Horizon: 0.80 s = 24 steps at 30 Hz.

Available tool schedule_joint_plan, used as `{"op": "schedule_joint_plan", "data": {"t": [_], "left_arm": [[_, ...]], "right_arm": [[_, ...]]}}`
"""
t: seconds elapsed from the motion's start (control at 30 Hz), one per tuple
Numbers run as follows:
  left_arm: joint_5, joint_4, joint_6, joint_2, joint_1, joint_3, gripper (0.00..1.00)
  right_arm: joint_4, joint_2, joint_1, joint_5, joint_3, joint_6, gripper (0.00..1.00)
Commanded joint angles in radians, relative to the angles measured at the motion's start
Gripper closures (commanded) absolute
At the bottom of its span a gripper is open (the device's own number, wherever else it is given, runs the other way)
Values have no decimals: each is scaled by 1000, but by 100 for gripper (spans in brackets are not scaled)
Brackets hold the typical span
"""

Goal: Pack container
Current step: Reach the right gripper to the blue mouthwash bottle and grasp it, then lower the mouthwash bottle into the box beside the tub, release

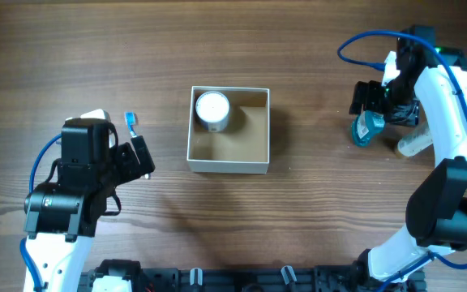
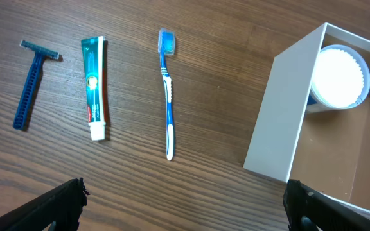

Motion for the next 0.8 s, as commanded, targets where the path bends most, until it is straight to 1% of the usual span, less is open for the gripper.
{"op": "schedule_joint_plan", "data": {"t": [0.0, 0.07, 0.3, 0.43, 0.57, 0.7, 0.77], "left_arm": [[-16, 3, -16, 4, -4, 18, 0], [-16, 3, -16, 4, -4, 18, 0], [-16, 3, -16, 4, -4, 18, 0], [-16, 3, -16, 4, -4, 18, 0], [-16, 3, -16, 4, -4, 18, 0], [-16, 3, -16, 4, -4, 18, 0], [-16, 3, -16, 4, -4, 18, 0]], "right_arm": [[11, 17, 5, 22, -1, -62, 13], [9, 17, 5, 21, -1, -62, 24], [-5, 17, 5, 21, -1, -62, 44], [-14, 17, 5, 22, -1, -62, 50], [-15, 17, 5, 21, -1, -62, 61], [-15, 17, 5, 21, -1, -61, 63], [-14, 17, 5, 21, -1, -61, 68]]}}
